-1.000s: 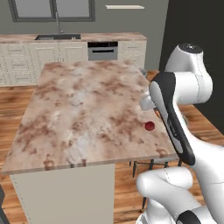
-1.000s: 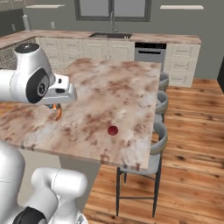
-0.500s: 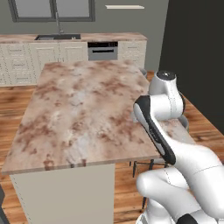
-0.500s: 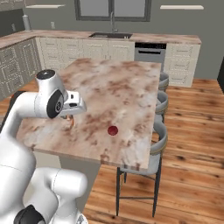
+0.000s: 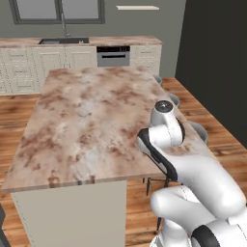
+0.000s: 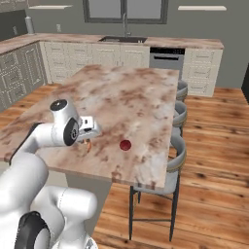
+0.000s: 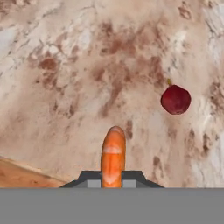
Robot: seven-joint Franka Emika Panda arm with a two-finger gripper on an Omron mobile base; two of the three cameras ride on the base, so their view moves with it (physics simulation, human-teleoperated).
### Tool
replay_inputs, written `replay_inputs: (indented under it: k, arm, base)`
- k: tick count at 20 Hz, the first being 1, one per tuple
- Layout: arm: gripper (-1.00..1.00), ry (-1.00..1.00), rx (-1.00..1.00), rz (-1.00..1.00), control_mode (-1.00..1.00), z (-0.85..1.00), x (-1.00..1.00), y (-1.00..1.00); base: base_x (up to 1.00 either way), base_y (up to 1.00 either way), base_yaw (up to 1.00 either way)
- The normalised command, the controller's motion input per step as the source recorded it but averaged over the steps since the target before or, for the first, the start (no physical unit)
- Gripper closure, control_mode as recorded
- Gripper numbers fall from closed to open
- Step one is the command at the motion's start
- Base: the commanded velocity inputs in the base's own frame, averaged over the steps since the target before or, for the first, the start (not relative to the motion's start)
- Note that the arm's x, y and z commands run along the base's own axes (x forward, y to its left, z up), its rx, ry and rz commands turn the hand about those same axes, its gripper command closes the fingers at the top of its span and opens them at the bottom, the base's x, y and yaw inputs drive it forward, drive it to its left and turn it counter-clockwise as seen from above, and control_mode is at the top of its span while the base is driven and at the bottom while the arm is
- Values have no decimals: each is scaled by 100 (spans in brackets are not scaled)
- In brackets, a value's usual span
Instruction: Open the fridge, remove the pear, onion, and shrimp, and place them on any counter.
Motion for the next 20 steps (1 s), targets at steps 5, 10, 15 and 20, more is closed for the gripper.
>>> replay_inputs:
  k: [5,10,15,20]
  arm:
    - [100,1,-2,0,-100,-37,43,0]
    - [100,2,0,0,-100,-30,47,0]
    - [100,2,0,0,-100,-33,50,0]
    - [100,3,0,0,-100,-30,48,0]
  base:
    - [0,0,0]
    - [0,0,0]
    - [0,0,0]
    - [0,0,0]
